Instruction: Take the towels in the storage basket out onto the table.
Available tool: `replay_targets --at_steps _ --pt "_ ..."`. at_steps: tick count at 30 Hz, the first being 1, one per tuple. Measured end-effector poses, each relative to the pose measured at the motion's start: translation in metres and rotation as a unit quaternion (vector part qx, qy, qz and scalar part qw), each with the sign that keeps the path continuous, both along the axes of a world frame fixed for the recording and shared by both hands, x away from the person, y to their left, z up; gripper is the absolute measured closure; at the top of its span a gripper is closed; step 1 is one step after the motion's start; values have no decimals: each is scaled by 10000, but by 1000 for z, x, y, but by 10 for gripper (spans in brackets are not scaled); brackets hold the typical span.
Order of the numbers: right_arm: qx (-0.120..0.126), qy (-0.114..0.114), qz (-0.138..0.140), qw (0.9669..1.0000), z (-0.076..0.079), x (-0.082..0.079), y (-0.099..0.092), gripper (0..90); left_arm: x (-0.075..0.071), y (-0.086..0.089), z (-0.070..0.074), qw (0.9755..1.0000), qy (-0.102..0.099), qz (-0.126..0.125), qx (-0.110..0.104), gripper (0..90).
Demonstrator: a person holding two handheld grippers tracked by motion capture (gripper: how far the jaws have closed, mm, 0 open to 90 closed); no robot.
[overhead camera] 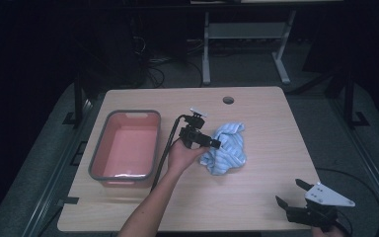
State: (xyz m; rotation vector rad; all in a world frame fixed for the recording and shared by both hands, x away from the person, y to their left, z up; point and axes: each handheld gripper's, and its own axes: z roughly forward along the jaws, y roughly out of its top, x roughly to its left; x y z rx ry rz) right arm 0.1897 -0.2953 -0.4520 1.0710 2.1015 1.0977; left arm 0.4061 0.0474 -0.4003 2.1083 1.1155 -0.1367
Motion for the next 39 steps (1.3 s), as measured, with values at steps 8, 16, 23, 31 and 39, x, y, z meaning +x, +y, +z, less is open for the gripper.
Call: replay_targets --at_steps 8,16,23,31,39 --pt "-3 5 2 10000 0 0 0 136 -8 8 2 10000 -21 43 -58 325" --pt "-47 31 21 10000 -1 1 1 136 -17 15 1 10000 -15 9 -62 325" --pt "-119 43 69 9999 -1 3 4 136 -24 21 3 9999 -47 -3 -115 325" --pt "-104 72 34 9999 -2 4 3 136 -33 24 0 9998 -91 -36 -162 315" --pt "-103 85 26 9999 -3 5 3 136 -40 32 -6 9997 -71 0 -219 302"
